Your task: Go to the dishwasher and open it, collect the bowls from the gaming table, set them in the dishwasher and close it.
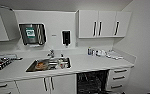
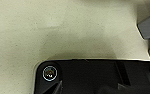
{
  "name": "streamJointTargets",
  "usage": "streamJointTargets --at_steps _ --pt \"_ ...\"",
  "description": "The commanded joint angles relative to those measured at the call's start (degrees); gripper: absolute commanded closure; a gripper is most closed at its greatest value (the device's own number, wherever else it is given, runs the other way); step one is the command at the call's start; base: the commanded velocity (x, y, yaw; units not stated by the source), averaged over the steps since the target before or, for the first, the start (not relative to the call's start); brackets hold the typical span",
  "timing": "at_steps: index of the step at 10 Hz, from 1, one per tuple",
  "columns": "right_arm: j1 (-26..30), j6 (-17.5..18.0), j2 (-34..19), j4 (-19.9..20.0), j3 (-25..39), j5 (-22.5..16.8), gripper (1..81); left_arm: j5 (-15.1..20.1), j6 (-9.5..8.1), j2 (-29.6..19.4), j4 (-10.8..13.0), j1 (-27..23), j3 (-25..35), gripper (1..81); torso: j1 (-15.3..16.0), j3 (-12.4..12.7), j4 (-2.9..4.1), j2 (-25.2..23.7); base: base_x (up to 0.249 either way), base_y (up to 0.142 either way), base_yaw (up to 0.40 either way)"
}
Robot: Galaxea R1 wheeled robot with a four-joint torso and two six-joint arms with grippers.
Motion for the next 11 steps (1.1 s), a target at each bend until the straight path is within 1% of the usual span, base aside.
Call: streamJointTargets --at_steps 1,2,4,7,8,9,10,11 --pt "3.23 -0.10 -0.23 -0.70 -0.08 -2.54 1.0 2.18 0.19 -0.39 0.43 -2.95 -0.12 1.0 -3.65 -0.09 0.00 5.67 0.000 0.000 0.000" --pt "3.23 -0.10 -0.23 -0.70 -0.08 -2.54 1.0 2.18 0.19 -0.39 0.43 -2.86 -0.04 1.0 -4.45 0.72 0.00 6.80 0.000 0.000 0.000" --pt "3.32 -0.19 -0.14 -0.79 0.00 -2.54 1.0 2.19 0.19 -0.39 0.43 -2.86 -0.04 1.0 -6.68 1.51 0.00 10.32 0.000 0.000 0.000" --pt "3.23 -0.19 -0.05 -0.79 -0.08 -2.54 1.0 2.27 0.27 -0.30 0.43 -2.95 -0.12 1.0 -10.60 1.59 0.00 16.38 0.000 0.000 0.000" --pt "3.23 -0.19 -0.05 -0.79 0.00 -2.54 1.0 2.27 0.27 -0.39 0.43 -2.95 -0.12 1.0 -11.91 5.73 0.00 18.39 0.000 0.000 0.000" --pt "3.23 -0.19 0.13 -0.79 -0.08 -2.54 1.0 2.27 0.27 -0.30 0.52 -2.86 -0.21 1.0 -13.15 7.22 -1.32 20.31 0.000 0.000 0.000" --pt "3.23 -0.19 0.13 -0.79 -0.08 -2.54 1.0 2.27 0.27 -0.30 0.52 -2.86 -0.21 1.0 -14.05 7.86 -1.45 21.73 0.000 0.000 0.000" --pt "3.23 -0.19 0.13 -0.88 -0.08 -2.54 1.0 2.27 0.27 -0.30 0.52 -2.95 -0.21 1.0 -15.16 9.49 -1.73 23.50 0.000 0.000 0.000"
